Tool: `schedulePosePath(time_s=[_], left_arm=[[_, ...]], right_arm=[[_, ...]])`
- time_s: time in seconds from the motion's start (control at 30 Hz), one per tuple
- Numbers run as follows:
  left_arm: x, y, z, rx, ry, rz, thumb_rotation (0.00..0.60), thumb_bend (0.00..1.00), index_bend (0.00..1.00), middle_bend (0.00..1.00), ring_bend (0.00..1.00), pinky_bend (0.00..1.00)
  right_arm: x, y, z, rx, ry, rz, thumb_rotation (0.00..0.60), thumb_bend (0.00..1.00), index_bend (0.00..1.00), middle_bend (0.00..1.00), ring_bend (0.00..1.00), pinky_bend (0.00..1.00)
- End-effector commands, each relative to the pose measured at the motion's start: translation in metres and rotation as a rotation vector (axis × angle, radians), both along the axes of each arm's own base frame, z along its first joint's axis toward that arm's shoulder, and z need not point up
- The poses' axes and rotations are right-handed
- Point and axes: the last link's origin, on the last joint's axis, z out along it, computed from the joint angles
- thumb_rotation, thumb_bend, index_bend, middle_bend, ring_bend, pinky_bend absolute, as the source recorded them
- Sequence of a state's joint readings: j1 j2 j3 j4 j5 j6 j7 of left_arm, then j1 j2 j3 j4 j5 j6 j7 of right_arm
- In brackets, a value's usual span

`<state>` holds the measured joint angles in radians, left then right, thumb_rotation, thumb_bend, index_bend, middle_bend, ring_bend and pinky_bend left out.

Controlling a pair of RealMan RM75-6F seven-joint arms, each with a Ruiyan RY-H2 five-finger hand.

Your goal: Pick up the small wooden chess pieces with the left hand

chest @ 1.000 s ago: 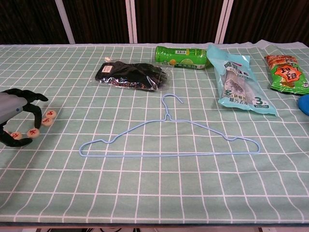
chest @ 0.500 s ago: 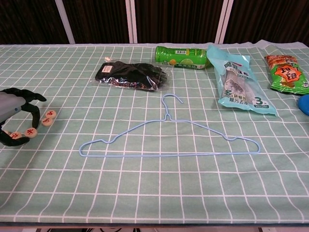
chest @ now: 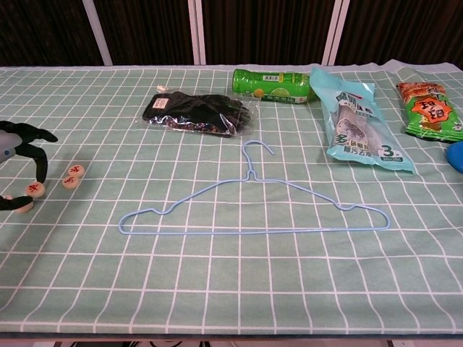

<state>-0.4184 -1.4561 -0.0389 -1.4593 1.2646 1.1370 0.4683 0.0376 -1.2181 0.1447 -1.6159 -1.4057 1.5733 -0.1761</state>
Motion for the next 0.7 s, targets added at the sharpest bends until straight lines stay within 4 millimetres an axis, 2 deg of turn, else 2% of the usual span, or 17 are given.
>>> schedulePosePath(time_s=[0.03,0.33,0.7], left_arm=[[-0.006,-0.004,0.007,0.003,0.005,0.009,0.600,0.30,0.51,0.09,0.00,0.02],[-0.039,-0.009,0.026,0.020,0.038,0.070,0.600,0.30,0.51,0.10,0.00,0.02],[-0.047,-0.006,0.025,0.018,0.034,0.069,0.600,0.30,0.52,0.10,0.00,0.02]], right_arm=[[0.000,0.000,0.000,-0.001,0.000,0.000,0.600,0.20,0.09,0.03,0.06,0.00],[0.000,0.000,0.000,0.000,0.001,-0.002,0.600,0.21,0.09,0.03,0.05,0.00],[0.000,0.000,0.000,-0.001,0.003,-0.005,0.600,0.21,0.09,0.03,0.06,0.00]])
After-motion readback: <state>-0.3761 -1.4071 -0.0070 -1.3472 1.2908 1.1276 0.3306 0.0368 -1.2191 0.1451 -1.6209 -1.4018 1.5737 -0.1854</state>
